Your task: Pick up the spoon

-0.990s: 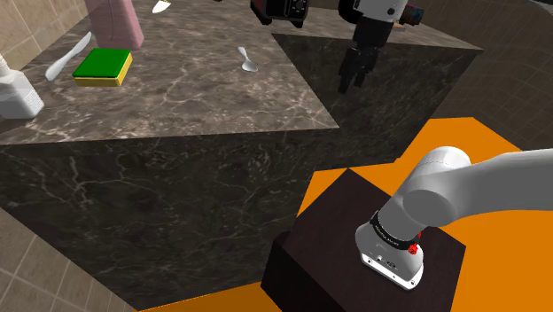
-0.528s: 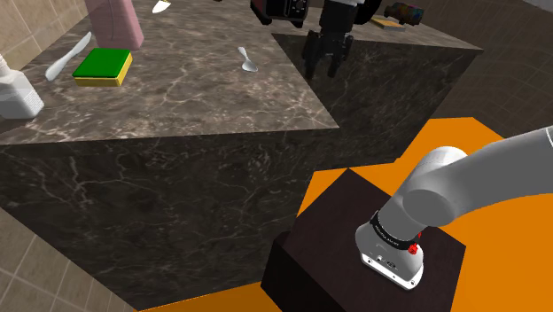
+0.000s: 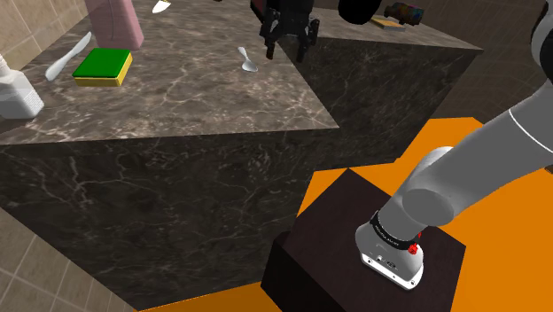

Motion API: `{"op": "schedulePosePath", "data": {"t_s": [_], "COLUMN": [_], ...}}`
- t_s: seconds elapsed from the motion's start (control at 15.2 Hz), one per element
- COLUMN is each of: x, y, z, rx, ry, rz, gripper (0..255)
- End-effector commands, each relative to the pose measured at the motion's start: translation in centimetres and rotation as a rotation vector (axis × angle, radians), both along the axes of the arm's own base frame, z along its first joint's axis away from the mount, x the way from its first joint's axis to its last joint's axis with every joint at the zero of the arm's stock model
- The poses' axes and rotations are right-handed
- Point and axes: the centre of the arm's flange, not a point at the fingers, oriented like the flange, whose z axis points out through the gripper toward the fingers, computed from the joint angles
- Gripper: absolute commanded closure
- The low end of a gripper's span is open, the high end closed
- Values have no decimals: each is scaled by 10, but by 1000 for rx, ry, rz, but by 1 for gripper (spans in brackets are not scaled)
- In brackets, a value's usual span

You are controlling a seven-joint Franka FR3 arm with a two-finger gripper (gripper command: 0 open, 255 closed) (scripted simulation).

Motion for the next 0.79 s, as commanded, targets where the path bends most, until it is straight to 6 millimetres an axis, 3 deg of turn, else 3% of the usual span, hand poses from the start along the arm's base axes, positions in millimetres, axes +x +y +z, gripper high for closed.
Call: {"op": "schedulePosePath", "data": {"t_s": [0.0,0.46,0.73], "x": [27,115,121], "y": [7,19,20], "z": [4,17,2], "rx": [9,36,38], "ry": [7,30,31], "rz": [-48,-209,-220], "gripper": [0,0,0]}}
